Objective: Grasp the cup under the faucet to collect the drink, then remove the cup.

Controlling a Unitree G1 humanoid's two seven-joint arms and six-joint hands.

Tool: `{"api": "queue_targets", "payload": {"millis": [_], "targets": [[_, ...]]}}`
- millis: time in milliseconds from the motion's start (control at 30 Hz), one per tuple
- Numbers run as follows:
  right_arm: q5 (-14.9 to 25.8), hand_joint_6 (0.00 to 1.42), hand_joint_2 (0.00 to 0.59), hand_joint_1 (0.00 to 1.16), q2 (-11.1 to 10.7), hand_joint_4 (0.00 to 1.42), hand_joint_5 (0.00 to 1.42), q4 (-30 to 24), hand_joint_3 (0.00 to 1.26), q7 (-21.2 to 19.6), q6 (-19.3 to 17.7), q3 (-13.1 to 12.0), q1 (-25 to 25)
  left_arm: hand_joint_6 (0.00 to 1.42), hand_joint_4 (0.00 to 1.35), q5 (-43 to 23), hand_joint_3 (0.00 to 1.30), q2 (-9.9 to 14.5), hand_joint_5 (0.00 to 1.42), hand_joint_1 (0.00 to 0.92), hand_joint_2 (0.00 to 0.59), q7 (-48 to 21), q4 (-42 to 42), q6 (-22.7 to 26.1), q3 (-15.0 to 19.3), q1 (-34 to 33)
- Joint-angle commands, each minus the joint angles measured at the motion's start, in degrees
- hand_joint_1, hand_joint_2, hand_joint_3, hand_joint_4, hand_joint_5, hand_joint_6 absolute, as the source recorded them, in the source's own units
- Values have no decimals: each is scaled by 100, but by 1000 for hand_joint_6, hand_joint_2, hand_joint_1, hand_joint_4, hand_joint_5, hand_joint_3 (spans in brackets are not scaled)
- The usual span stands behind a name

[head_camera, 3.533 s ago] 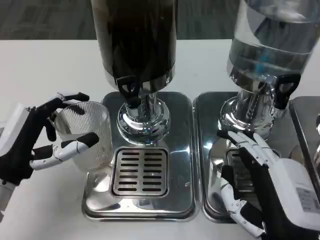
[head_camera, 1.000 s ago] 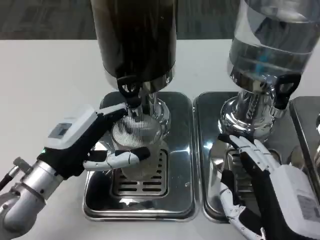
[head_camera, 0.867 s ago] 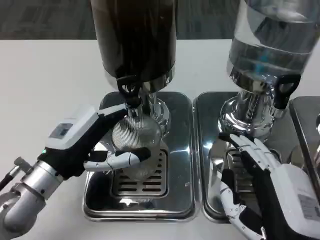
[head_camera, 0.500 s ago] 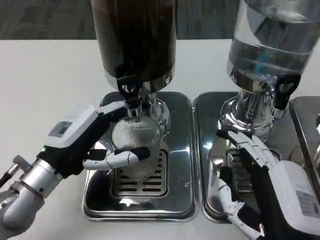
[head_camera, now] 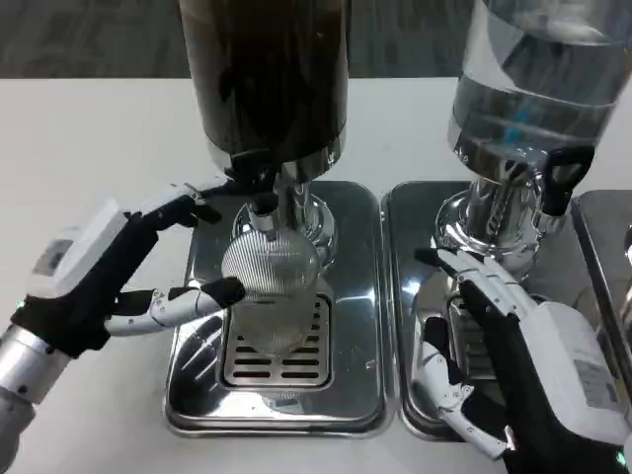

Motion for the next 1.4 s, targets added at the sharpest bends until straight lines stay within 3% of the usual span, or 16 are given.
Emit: {"api": "queue_targets", "payload": {"millis": [33,100,133,300,533,667,1000,1233,1400], "targets": [[132,194,586,556,-71,154,108,112,219,121,-17,-37,-212,558,311,-768,277,239,467,15,100,-607,-369,-151,313,423],[165,194,586,556,-102,154,108,153,219,164,-23,-36,-292,583,335,-1385,305,325,477,1,102,-1045,-595,-183,479,658],[196,194,586,556,-126,154,108,173,219,166,-37,-51,-315,521,332,-1685,311,359,430,0,104,-1280,-745,-153,542,769],[330,194,586,556,-212,154,108,243,219,177,-87,-82,-367,297,223,-4499,287,496,257,0,98,-3815,-1966,1051,688,1256],[374,196,586,550,-233,154,108,282,219,179,-67,-90,-432,255,214,-6146,300,429,265,0,89,-6009,-2952,2548,1323,1328],[430,197,586,544,-242,154,108,349,219,201,-51,-102,-472,231,210,-6473,300,336,255,0,86,-6735,-3163,3439,1615,1233],[452,197,586,532,-238,154,110,359,227,180,-49,-117,-431,187,188,-6592,291,-55,232,0,68,-7552,-3354,4803,2232,941],[486,197,586,526,-195,152,109,384,228,139,-42,-127,-415,175,156,-6618,275,-243,216,0,60,-7998,-3445,5764,2357,636],[473,197,586,522,-137,152,109,474,228,46,-82,-100,-450,162,139,-6504,269,-395,204,0,58,-8225,-3386,6132,2374,363]]}}
